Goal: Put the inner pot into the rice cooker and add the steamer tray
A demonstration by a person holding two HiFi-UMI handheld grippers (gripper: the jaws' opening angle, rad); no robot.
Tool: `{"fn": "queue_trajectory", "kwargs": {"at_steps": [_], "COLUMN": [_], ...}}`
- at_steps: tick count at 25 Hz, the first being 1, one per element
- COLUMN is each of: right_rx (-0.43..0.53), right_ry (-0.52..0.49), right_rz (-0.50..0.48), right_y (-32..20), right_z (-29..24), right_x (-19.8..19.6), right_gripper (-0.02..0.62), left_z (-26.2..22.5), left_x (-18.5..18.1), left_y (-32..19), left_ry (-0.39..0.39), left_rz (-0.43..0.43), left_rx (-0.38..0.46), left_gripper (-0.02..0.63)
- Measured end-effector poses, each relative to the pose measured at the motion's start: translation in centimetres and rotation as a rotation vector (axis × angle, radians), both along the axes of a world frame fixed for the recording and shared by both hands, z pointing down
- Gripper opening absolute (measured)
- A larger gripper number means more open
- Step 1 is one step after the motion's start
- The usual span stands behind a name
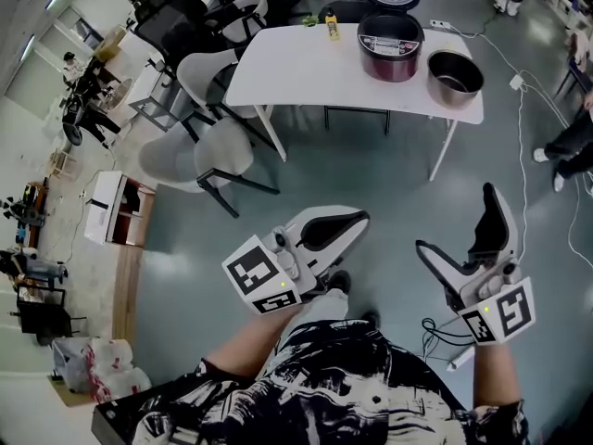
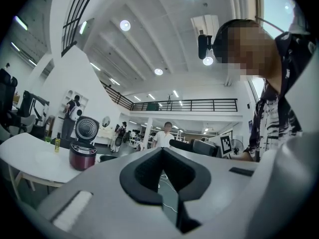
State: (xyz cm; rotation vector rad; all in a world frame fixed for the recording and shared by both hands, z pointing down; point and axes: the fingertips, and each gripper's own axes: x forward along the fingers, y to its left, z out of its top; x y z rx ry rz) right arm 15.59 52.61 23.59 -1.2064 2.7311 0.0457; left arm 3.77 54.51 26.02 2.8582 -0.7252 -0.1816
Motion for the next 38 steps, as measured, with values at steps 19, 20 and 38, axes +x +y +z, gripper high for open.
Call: {"fn": "queue_trajectory", "kwargs": {"at_steps": [19, 20, 38], "right_rx": [0.037, 0.034, 0.001], "right_ry": [0.079, 0.082, 0.077], "right_rz": [0.058, 0.057, -0.005], "right_y": [-27.7, -28.7, -56.2], "right_z": [-1.7, -1.5, 0.3], "right_x": [-8.5, -8.7, -0.2], "right_gripper": [0.54, 0.54, 0.54], "left_z": [-0.1, -0.1, -1.4], "left_x": [-6.1, -6.2, 1.0], "left_y": [-28.6, -29.8, -55.8], "left_ry": [0.067, 0.069, 0.022], "left_rz": [0.154, 0.156, 0.073], "left_rx": [0.039, 0.037, 0.062], "left_gripper": [0.005, 0.005, 0.005]}}
